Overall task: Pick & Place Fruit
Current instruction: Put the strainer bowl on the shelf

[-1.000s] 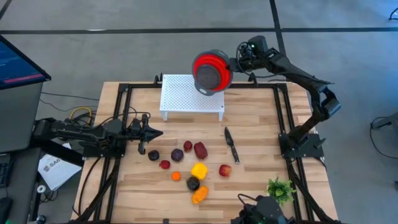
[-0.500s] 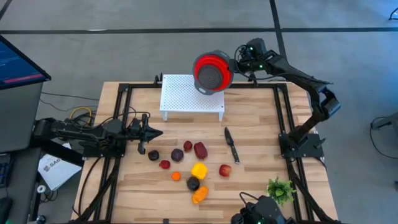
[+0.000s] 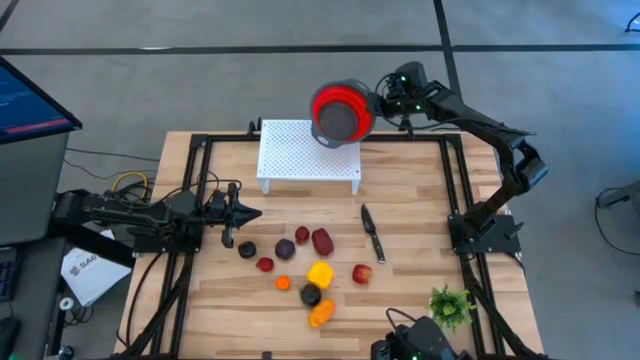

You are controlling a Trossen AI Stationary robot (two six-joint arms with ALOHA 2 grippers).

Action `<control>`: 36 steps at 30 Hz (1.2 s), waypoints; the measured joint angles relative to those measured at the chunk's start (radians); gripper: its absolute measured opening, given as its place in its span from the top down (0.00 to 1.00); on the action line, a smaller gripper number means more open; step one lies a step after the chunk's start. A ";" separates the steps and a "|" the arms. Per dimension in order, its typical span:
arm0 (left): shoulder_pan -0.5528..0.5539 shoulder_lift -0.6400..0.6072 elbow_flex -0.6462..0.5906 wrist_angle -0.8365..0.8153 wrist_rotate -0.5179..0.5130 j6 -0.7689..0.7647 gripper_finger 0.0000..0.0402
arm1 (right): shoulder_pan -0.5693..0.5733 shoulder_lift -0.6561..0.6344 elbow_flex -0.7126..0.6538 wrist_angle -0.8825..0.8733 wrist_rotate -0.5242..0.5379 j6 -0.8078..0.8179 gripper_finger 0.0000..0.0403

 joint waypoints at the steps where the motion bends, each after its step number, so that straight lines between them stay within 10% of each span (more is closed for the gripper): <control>1: 0.000 0.000 0.000 0.000 0.000 0.000 0.99 | 0.001 0.000 0.000 -0.005 0.011 0.004 0.95; 24: 0.000 0.000 0.000 0.000 0.000 -0.019 0.99 | 0.020 0.091 0.000 0.042 -0.012 0.026 0.94; 36: 0.000 0.000 0.000 0.000 0.000 -0.023 0.99 | 0.027 0.090 0.000 0.048 -0.015 0.004 0.73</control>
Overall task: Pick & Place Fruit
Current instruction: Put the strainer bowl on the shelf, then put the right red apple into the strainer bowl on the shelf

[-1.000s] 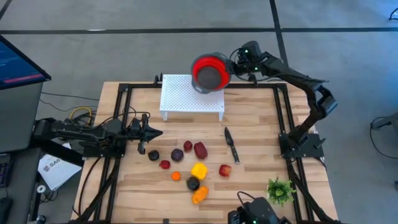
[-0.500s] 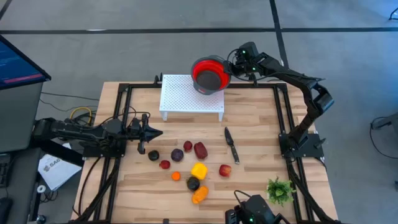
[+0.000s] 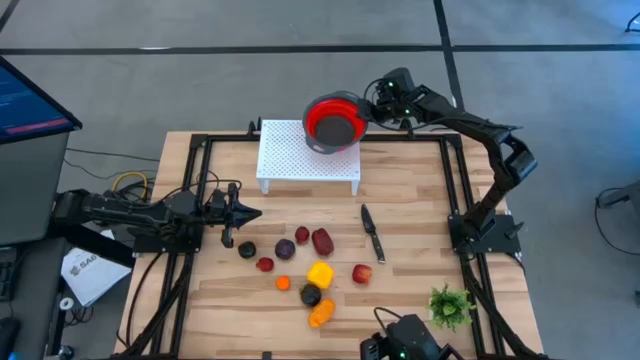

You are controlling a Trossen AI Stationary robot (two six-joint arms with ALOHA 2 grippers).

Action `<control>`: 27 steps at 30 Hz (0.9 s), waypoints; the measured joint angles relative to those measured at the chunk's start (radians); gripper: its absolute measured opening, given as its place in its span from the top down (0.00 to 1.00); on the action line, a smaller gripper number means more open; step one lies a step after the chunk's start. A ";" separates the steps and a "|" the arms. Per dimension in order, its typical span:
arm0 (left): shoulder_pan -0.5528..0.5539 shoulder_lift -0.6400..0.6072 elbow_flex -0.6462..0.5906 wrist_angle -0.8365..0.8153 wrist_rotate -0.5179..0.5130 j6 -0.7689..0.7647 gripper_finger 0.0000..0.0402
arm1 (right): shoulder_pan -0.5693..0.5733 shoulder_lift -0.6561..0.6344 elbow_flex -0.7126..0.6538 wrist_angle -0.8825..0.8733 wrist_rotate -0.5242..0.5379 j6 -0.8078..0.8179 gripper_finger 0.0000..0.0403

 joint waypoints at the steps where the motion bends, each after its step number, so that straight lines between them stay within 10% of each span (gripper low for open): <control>1: 0.000 0.000 0.000 0.000 0.000 0.000 0.99 | 0.000 0.000 0.000 0.006 0.000 -0.001 0.71; 14: 0.000 0.000 0.000 0.000 0.000 0.000 0.99 | -0.003 -0.021 0.000 0.117 -0.041 -0.087 0.46; 27: 0.000 0.000 0.000 -0.001 0.000 -0.011 0.99 | 0.074 -0.167 -0.001 0.113 0.157 -0.368 0.48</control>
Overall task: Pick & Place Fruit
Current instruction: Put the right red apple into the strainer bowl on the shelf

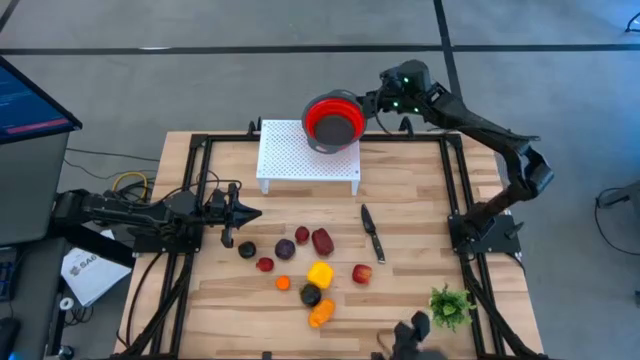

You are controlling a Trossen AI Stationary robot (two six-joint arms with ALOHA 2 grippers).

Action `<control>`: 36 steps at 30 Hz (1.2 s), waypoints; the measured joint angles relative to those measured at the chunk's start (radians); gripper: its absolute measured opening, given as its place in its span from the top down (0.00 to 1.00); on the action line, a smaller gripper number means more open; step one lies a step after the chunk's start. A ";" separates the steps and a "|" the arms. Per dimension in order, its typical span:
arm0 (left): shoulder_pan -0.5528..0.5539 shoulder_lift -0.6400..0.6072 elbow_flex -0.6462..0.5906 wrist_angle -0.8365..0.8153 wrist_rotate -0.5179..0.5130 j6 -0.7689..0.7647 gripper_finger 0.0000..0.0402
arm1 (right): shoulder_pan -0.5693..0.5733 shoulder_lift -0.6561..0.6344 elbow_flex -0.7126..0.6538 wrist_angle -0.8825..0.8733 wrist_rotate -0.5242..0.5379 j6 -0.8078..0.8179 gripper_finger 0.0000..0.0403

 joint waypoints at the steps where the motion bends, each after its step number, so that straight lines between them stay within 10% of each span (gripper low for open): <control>1: 0.000 0.000 0.000 0.000 0.000 -0.006 0.99 | 0.025 -0.022 0.000 0.000 0.025 -0.032 0.48; 18: 0.000 0.000 0.000 0.000 0.000 -0.019 0.99 | 0.936 -0.220 -0.136 -0.010 0.523 -0.404 0.70; 26: 0.000 0.000 0.000 0.000 0.000 -0.019 0.99 | 1.217 -0.219 -0.383 0.048 0.628 -0.089 0.77; 36: 0.000 0.000 0.000 0.000 -0.001 -0.019 0.99 | 1.268 -0.219 -0.467 -0.030 0.589 0.243 0.64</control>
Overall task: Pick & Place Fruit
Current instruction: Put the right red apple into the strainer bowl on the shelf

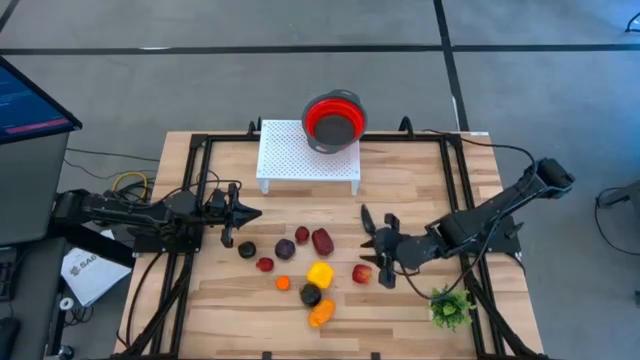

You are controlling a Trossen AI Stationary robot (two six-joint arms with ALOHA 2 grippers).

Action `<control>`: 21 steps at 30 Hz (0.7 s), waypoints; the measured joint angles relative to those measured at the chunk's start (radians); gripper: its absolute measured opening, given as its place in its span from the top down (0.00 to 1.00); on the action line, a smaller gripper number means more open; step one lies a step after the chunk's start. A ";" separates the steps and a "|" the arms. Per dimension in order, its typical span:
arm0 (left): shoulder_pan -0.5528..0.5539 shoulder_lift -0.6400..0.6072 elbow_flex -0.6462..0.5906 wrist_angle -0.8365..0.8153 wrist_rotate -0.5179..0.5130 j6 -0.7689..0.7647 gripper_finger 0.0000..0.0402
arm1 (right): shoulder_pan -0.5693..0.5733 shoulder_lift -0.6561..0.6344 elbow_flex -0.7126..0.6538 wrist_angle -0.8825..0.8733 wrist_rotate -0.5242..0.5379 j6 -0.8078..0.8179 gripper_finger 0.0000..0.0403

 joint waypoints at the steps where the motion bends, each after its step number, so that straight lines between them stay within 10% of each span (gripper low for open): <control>1: 0.000 0.000 0.000 0.000 0.000 0.000 0.99 | 0.008 0.008 0.000 -0.028 -0.009 0.031 0.60; 10: 0.000 0.001 0.000 0.004 -0.001 0.000 0.99 | 0.101 0.208 0.000 -0.116 0.025 0.113 0.19; 21: 0.000 0.013 0.000 0.010 -0.039 -0.001 0.99 | 0.234 0.419 0.001 -0.058 0.276 0.301 0.13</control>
